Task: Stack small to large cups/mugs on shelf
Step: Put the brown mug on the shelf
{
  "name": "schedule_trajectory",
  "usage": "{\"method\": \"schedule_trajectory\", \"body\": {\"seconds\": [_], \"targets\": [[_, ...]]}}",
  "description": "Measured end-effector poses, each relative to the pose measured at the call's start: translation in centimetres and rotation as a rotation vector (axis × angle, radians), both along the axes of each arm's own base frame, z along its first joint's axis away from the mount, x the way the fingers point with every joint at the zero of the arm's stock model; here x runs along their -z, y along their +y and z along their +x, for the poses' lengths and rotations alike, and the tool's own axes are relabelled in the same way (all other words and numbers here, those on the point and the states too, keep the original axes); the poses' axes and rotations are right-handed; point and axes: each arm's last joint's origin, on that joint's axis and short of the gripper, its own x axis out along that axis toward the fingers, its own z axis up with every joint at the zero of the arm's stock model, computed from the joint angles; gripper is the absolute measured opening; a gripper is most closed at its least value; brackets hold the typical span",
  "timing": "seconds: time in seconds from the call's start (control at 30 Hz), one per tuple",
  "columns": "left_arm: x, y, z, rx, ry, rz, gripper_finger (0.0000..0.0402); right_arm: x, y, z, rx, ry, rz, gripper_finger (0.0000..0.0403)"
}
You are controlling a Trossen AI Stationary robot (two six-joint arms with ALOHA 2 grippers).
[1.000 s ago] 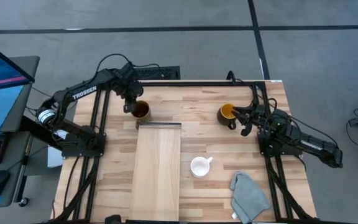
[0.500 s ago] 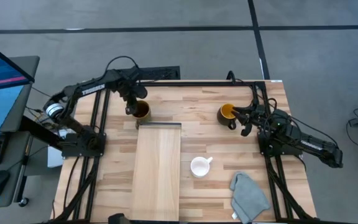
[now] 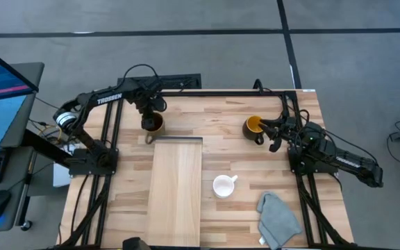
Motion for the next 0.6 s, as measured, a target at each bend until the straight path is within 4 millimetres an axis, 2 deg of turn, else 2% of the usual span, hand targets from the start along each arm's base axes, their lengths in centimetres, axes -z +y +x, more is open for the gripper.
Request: {"method": "schedule_trajectory", "body": {"seconds": [0.1, 0.6], "targets": [[-0.01, -0.08, -0.08, 0.003, 0.012, -0.004, 0.0022, 0.00, 0.00, 0.00, 0.000, 0.000, 0.000, 0.0127], [-0.01, -0.19, -0.18, -0.044, 0.016, -0.026, 0.0022, 0.10, 0.00, 0.00, 0.001, 0.010, 0.004, 0.0127]]}}
